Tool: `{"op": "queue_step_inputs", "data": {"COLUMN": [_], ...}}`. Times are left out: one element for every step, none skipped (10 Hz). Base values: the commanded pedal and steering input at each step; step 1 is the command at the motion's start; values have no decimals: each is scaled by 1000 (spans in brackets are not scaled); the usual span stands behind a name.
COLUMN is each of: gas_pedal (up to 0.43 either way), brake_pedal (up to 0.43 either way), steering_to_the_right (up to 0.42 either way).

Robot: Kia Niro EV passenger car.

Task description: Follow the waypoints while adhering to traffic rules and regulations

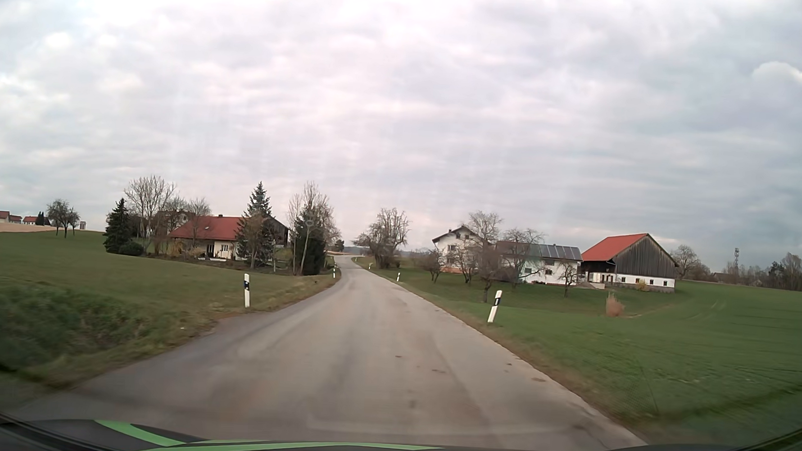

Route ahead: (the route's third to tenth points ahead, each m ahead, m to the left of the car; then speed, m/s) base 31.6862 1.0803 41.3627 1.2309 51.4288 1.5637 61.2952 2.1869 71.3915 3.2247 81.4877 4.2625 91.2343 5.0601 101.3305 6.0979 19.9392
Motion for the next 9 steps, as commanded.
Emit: {"op": "queue_step_inputs", "data": {"gas_pedal": [150, 150, 150, 150, 150, 138, 138, 138, 138], "brake_pedal": [0, 0, 0, 0, 0, 0, 0, 0, 0], "steering_to_the_right": [-6, -6, -6, -6, -6, -6, -6, -6, -6]}}
